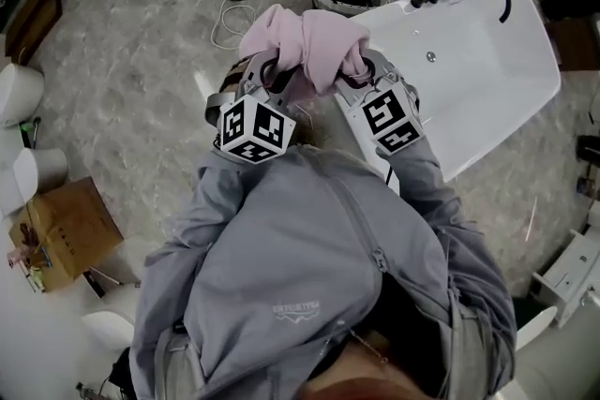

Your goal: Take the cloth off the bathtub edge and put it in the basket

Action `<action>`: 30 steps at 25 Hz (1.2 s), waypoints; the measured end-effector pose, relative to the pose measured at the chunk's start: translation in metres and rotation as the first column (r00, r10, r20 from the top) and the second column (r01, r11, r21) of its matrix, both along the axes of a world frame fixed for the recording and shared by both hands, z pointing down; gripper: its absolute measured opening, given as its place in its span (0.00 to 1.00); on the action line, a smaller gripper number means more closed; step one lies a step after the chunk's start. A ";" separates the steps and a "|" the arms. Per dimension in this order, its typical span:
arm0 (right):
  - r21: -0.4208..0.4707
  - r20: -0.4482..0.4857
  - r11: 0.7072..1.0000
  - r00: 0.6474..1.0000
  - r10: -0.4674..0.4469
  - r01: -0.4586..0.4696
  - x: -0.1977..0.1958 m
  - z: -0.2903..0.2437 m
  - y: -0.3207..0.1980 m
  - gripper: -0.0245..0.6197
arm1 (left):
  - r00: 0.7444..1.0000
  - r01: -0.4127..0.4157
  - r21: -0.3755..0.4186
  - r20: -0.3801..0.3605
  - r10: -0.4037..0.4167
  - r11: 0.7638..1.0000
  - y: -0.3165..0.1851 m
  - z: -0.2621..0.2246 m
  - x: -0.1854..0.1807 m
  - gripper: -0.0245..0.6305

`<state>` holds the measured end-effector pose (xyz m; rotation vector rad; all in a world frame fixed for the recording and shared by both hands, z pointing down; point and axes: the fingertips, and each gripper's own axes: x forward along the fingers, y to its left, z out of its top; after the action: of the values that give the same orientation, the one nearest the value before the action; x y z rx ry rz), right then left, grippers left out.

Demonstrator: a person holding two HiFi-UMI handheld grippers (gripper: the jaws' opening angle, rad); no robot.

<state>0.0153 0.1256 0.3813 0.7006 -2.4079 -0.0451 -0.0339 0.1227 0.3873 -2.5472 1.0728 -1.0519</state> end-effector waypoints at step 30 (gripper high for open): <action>0.009 -0.004 1.000 1.000 0.009 -0.009 -0.241 0.002 -0.246 0.18 | 0.999 -0.007 0.034 -0.042 0.008 0.999 -0.246 0.001 -0.240 0.16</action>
<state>-0.2254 -0.1204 0.3828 0.7146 -2.4016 -0.0537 -0.2736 -0.1234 0.3885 -2.5549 1.0811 -0.9744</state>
